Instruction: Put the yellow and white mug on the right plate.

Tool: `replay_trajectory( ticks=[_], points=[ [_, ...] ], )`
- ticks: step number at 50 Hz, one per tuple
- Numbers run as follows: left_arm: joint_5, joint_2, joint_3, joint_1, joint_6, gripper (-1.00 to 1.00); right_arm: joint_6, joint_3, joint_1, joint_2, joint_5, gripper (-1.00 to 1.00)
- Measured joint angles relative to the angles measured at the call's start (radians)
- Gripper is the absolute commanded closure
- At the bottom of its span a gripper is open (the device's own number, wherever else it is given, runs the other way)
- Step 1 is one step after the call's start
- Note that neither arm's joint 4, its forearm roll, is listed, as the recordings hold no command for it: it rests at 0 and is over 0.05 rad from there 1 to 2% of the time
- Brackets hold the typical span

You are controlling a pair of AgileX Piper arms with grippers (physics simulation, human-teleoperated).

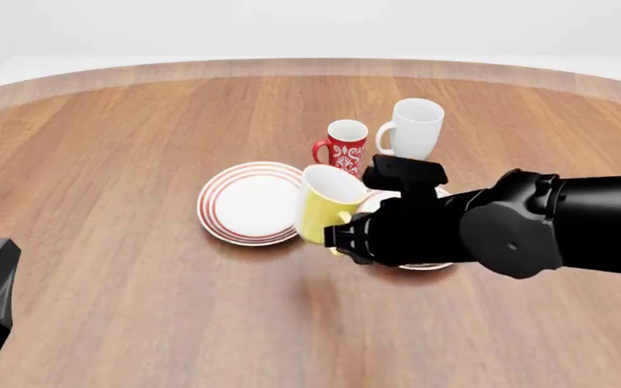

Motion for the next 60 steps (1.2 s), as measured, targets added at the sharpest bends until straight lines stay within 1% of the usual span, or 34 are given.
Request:
replay_trajectory(
  ticks=[14, 25, 42, 60],
  points=[
    [0.0, 0.0, 0.0, 0.0, 0.0, -1.0, -0.069, -0.019, -0.063, -0.03, 0.059, 1.0],
    [0.0, 0.0, 0.0, 0.0, 0.0, -1.0, -0.12, -0.011, -0.126, -0.057, 0.085, 1.0],
    [0.0, 0.0, 0.0, 0.0, 0.0, -1.0, -0.179, 0.021, -0.22, -0.081, 0.087, 1.0],
    [0.0, 0.0, 0.0, 0.0, 0.0, -1.0, -0.239, 0.038, -0.307, -0.073, 0.069, 1.0]
  ],
)
